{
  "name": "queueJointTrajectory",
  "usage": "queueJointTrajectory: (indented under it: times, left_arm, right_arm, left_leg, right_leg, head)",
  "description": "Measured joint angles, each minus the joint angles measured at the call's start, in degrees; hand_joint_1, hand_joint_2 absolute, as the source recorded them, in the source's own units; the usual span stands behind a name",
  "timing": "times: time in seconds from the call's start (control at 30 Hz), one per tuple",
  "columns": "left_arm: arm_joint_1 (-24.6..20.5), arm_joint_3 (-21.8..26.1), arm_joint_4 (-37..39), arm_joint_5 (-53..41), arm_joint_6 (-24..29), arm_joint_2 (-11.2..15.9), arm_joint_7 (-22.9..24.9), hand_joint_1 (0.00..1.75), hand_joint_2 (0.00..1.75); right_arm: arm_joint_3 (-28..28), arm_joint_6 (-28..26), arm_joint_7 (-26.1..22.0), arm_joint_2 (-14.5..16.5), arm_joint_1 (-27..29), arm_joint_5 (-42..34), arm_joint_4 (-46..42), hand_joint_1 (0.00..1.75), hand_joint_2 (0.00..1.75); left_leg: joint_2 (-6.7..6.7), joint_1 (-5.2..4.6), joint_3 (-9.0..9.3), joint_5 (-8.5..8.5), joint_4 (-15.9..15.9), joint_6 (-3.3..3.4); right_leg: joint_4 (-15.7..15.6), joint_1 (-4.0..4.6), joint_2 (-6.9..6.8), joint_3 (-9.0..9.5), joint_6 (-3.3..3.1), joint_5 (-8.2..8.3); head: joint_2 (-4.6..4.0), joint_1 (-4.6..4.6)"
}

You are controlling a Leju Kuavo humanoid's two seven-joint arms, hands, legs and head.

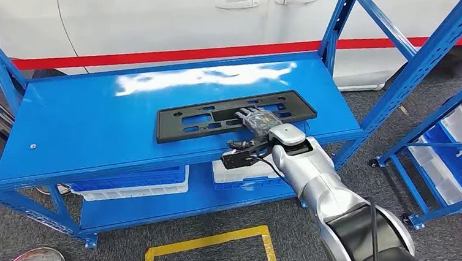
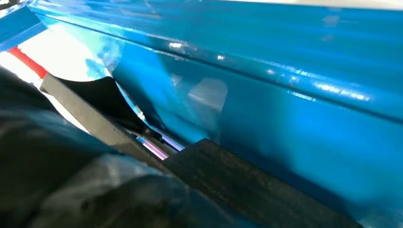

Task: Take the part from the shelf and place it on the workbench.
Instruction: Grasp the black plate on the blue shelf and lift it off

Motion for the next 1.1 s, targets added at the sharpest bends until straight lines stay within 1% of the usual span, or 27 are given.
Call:
queueJointTrajectory:
  times: [0.47, 0.6, 0.73, 0.87, 1.1]
  left_arm:
    - [0.01, 0.02, 0.00, -0.01, 0.00, 0.01, 0.17, 0.00, 0.00]
    - [0.01, 0.09, 0.00, -0.01, 0.00, 0.01, 0.17, 0.00, 0.00]
    - [0.01, 0.31, 0.00, -0.02, -0.01, 0.01, 0.10, 0.00, 0.00]
    - [0.00, 0.41, 0.00, -0.09, -0.10, 0.01, 0.07, 0.00, 0.00]
    - [-0.01, 0.42, 0.00, -0.53, -0.18, -0.01, 0.04, 0.00, 0.00]
  right_arm:
    - [-0.01, -0.03, 0.00, 0.00, 0.25, -0.05, 0.02, 0.00, 0.00]
    - [-0.01, -0.51, 0.28, 0.01, 0.34, -0.07, 0.02, 0.00, 1.75]
    - [-0.01, -1.45, 1.18, 0.12, 0.55, -0.16, 0.02, 1.73, 1.75]
    - [-0.01, -2.57, 2.13, 0.34, 0.61, -0.27, 0.01, 1.75, 1.75]
    - [-0.01, -3.49, 2.21, 0.39, 0.59, -0.23, -0.02, 1.75, 1.75]
  left_leg:
    - [0.00, 0.00, 0.04, 0.00, 0.00, 0.00]
    - [0.00, 0.00, 0.06, 0.00, 0.00, 0.00]
    - [0.00, 0.00, 0.06, 0.00, 0.00, 0.00]
    - [0.00, 0.00, 0.07, 0.00, 0.00, 0.00]
    - [0.00, 0.00, 0.12, 0.00, 0.00, 0.00]
  right_leg:
    - [0.00, 0.00, 0.00, 0.04, 0.00, 0.00]
    - [0.00, 0.00, 0.00, 0.07, 0.00, 0.00]
    - [0.00, 0.00, -0.01, 0.08, 0.00, 0.00]
    - [0.00, 0.00, -0.01, 0.08, 0.00, 0.00]
    - [0.00, 0.00, -0.03, 0.15, 0.00, -0.01]
  head:
    - [0.00, 0.00]
    - [0.00, 0.00]
    - [0.00, 0.00]
    - [0.00, 0.00]
    - [0.00, 0.00]
